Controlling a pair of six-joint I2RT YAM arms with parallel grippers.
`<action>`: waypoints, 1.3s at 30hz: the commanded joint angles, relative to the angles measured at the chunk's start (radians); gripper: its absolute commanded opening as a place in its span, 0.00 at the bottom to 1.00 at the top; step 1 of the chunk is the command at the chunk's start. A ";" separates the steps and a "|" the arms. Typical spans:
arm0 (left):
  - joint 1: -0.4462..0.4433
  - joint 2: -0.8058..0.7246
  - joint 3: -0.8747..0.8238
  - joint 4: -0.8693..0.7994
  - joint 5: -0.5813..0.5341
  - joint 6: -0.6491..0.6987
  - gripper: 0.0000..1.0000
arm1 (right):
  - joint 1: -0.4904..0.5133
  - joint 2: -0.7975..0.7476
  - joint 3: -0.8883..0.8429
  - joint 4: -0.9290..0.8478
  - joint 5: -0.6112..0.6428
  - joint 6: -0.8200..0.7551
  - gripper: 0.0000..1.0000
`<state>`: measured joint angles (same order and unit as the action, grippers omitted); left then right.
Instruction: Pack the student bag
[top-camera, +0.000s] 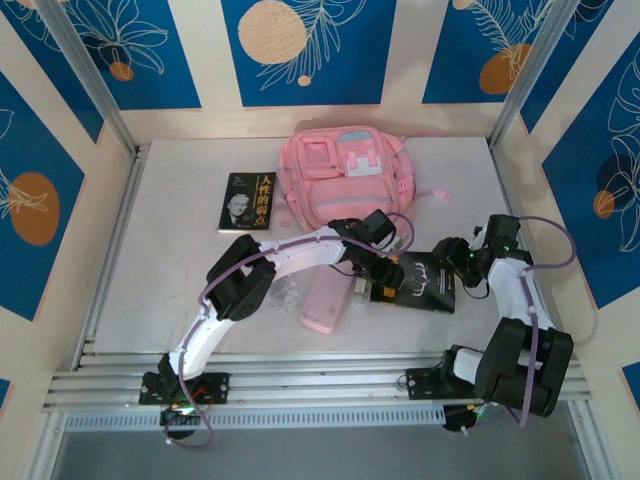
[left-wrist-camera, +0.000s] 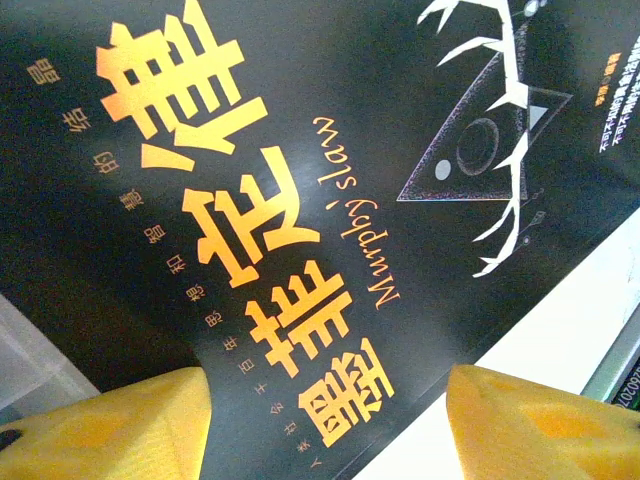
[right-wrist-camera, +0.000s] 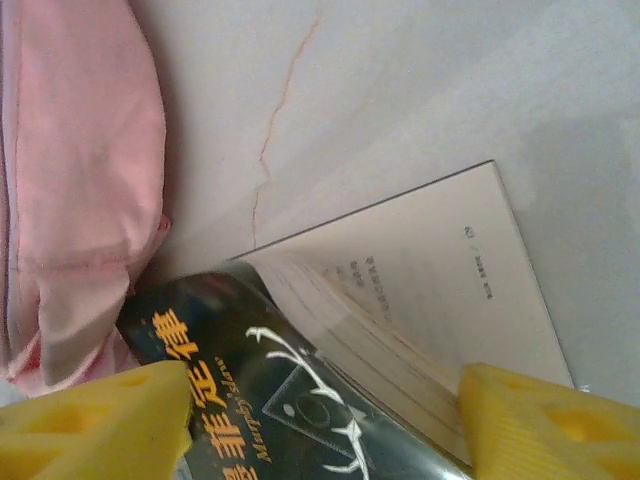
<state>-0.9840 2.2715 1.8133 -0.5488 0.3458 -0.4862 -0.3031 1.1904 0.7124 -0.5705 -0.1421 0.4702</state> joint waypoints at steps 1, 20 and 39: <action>0.008 0.051 0.007 -0.037 -0.024 0.029 0.64 | 0.023 0.002 0.000 -0.055 -0.117 0.002 0.55; 0.013 0.018 0.074 -0.076 0.034 0.052 0.67 | 0.036 -0.048 0.010 -0.134 0.165 0.030 0.00; 0.011 -0.173 -0.219 0.362 0.143 -0.345 0.84 | -0.240 -0.219 -0.055 -0.093 0.037 0.126 0.00</action>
<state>-0.9710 2.1201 1.6505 -0.3790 0.4458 -0.6548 -0.5404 0.9897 0.6788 -0.6739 -0.0162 0.5522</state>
